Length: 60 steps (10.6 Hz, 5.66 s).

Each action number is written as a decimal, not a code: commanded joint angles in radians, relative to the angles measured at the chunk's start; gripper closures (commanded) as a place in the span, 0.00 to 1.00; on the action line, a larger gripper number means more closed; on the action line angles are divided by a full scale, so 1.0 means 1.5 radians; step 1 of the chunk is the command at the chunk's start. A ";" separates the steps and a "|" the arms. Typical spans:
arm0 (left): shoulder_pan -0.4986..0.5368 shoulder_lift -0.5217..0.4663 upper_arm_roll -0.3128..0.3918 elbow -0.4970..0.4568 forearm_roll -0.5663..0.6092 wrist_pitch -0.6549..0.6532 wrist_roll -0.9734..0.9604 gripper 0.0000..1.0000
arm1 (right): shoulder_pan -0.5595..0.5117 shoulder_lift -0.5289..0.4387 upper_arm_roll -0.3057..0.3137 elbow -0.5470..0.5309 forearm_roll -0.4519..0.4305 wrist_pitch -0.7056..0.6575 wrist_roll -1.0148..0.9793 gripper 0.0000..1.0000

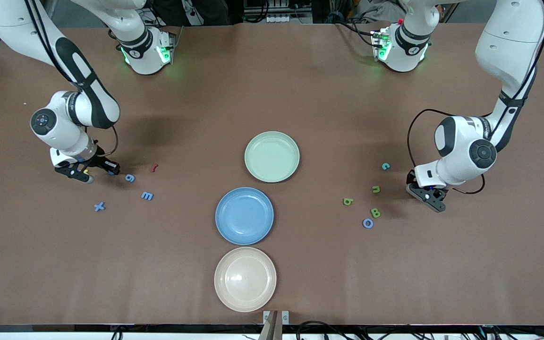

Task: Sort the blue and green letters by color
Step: 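Place the C on the blue plate and the N on the green plate, then grasp the blue E with the right gripper while the left gripper reaches u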

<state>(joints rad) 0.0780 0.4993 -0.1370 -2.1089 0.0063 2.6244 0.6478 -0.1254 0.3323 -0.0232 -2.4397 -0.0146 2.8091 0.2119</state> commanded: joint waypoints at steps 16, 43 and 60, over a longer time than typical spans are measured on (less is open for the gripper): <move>-0.254 0.005 -0.137 0.149 0.002 -0.144 -0.725 1.00 | 0.303 0.181 0.093 0.511 -0.002 -0.212 0.276 0.92; -0.187 0.057 -0.110 0.230 0.117 -0.201 -0.552 0.00 | 0.102 0.071 0.085 0.330 -0.018 -0.253 0.160 0.00; -0.088 -0.011 -0.116 0.103 0.127 -0.194 -0.754 0.00 | 0.110 0.125 0.070 0.211 -0.021 -0.086 0.248 0.31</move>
<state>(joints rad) -0.0655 0.4969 -0.3032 -1.9382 0.1762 2.3254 -0.4522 0.0242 0.5105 0.0935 -2.1327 -0.0252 2.6678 0.5485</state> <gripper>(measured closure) 0.000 0.048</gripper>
